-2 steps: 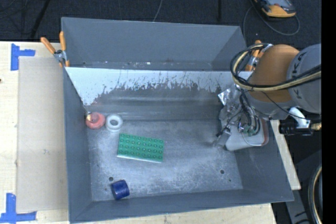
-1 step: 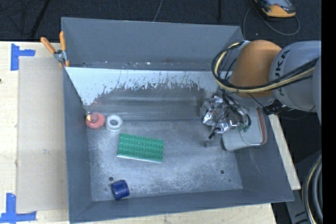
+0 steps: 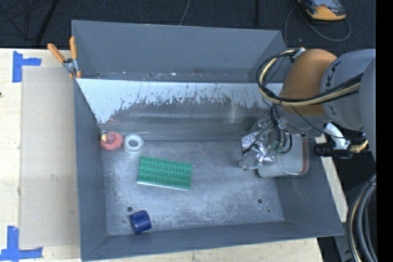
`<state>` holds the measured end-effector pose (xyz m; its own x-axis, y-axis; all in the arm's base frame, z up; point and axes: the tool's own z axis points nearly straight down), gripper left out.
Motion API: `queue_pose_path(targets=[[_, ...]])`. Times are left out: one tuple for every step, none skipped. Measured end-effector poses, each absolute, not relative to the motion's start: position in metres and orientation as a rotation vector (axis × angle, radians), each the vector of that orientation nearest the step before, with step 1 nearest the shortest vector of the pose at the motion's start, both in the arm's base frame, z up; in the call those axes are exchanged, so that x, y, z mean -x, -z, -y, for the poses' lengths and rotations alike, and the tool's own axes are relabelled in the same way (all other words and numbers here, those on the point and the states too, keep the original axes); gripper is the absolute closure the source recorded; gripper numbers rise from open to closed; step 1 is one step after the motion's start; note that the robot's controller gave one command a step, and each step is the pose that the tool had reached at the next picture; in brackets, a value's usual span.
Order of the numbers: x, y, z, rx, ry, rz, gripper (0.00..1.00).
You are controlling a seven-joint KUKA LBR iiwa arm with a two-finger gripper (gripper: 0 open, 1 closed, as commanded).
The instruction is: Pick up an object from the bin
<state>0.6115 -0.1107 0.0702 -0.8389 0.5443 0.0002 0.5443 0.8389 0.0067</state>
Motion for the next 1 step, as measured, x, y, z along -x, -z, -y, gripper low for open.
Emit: queue_pose_path(targets=[[-0.612, -0.0699, 0.1095, -0.883, -0.01, -3.013, 0.0]])
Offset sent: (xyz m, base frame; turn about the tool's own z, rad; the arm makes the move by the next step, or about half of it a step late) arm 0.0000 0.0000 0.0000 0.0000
